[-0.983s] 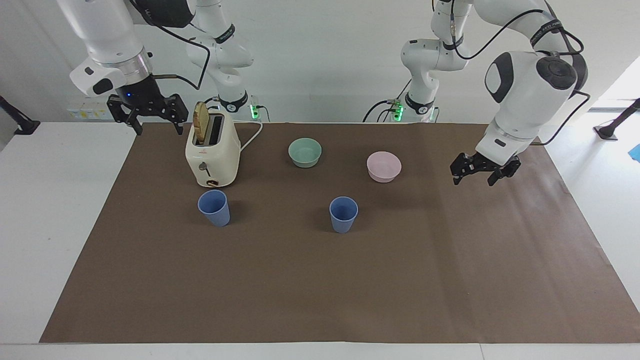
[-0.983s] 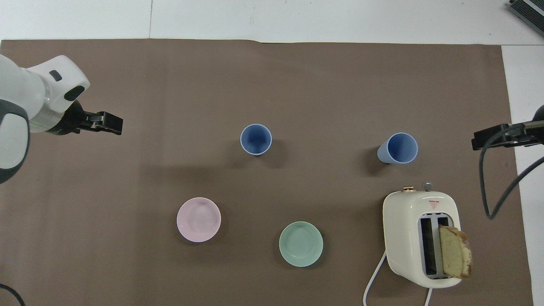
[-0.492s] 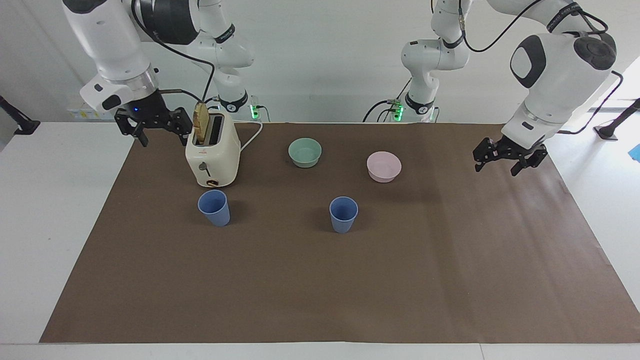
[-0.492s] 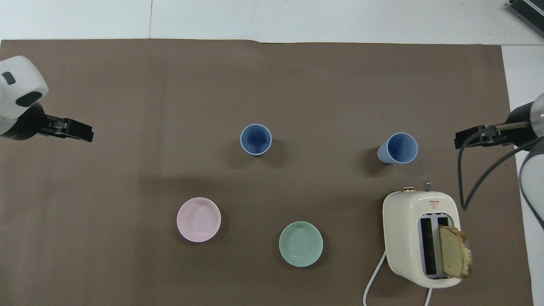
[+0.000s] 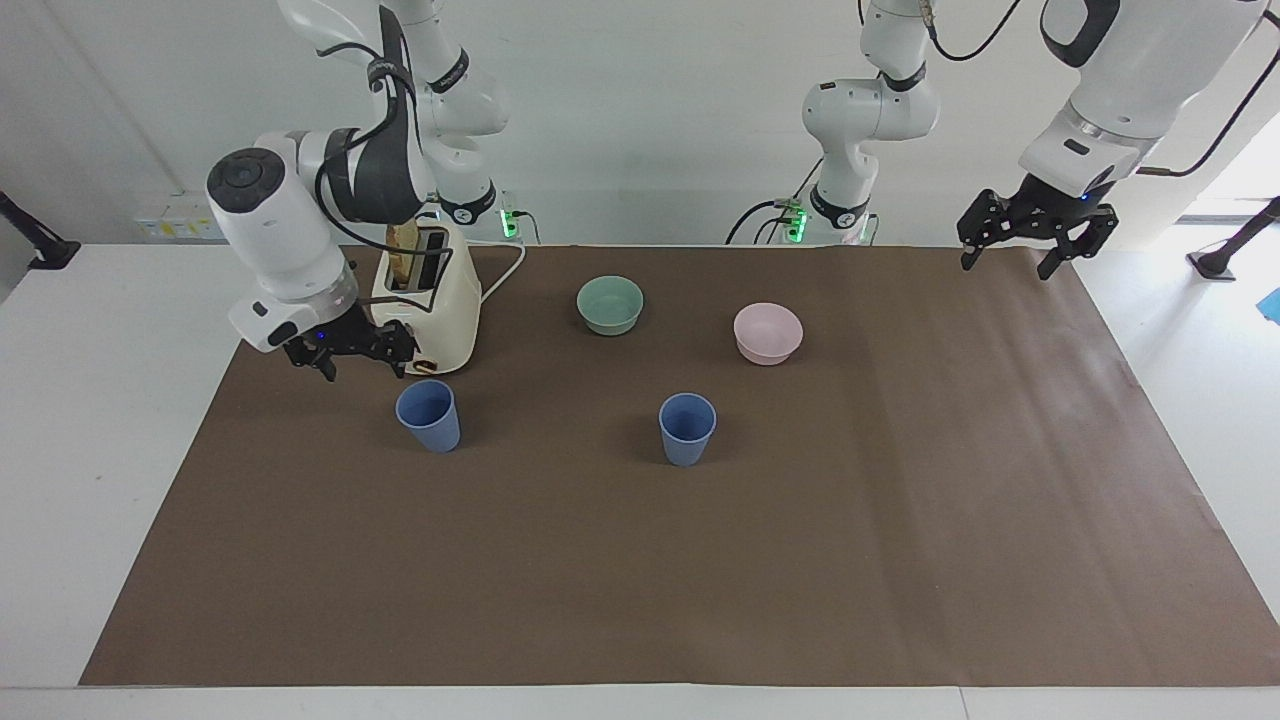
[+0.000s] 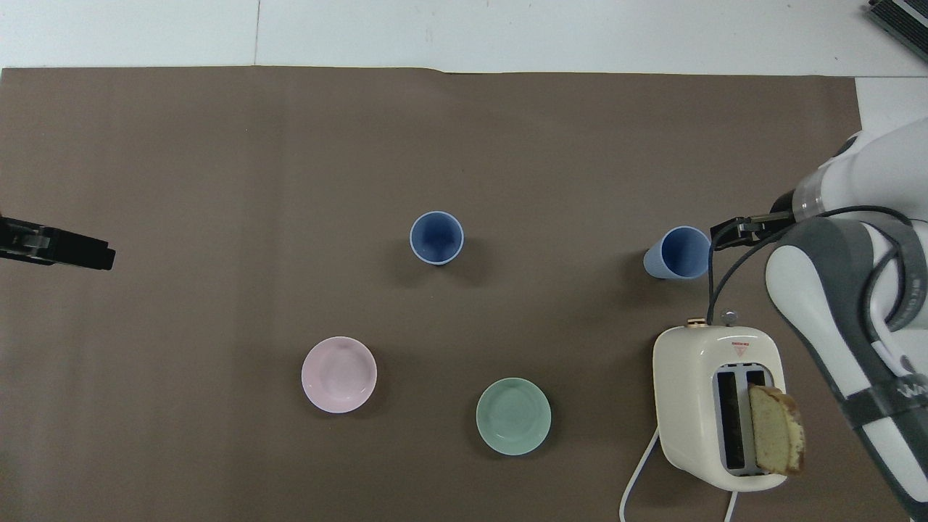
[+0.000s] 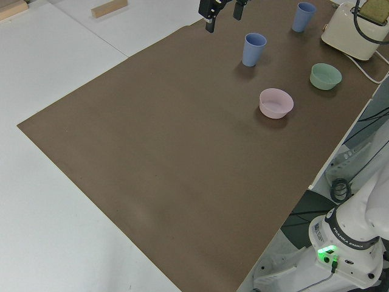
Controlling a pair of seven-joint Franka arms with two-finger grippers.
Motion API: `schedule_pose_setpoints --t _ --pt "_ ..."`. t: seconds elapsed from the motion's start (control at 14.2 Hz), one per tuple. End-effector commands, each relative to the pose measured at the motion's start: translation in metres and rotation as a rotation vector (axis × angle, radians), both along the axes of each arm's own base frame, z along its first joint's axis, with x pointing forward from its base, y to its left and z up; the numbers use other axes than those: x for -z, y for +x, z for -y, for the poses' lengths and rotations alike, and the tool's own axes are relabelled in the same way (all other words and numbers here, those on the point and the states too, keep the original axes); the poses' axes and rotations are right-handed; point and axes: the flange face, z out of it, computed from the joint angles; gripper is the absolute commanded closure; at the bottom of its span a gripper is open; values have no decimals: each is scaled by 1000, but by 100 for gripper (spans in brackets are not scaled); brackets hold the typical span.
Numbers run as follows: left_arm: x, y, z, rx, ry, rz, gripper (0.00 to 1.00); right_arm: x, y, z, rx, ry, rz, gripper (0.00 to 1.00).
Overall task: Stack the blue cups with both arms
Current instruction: 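Reach the right gripper to the other blue cup and grasp it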
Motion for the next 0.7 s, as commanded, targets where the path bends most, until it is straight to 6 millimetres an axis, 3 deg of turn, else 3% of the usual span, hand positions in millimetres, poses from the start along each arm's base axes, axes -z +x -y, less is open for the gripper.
schedule_pose_setpoints --t 0.0,0.28,0.49,0.56,0.63 --pt "-19 -9 0 5 14 -3 0 30 0 -4 40 19 -9 0" --pt "-25 -12 -1 1 14 -5 0 60 9 -12 25 24 -9 0" --pt "-29 -17 0 -22 8 9 0 67 9 -14 16 25 8 0" --pt "-29 -17 -1 -25 8 11 0 68 9 -14 0 26 6 8" --pt "-29 -17 -1 -26 8 11 0 69 8 -14 1 26 3 50"
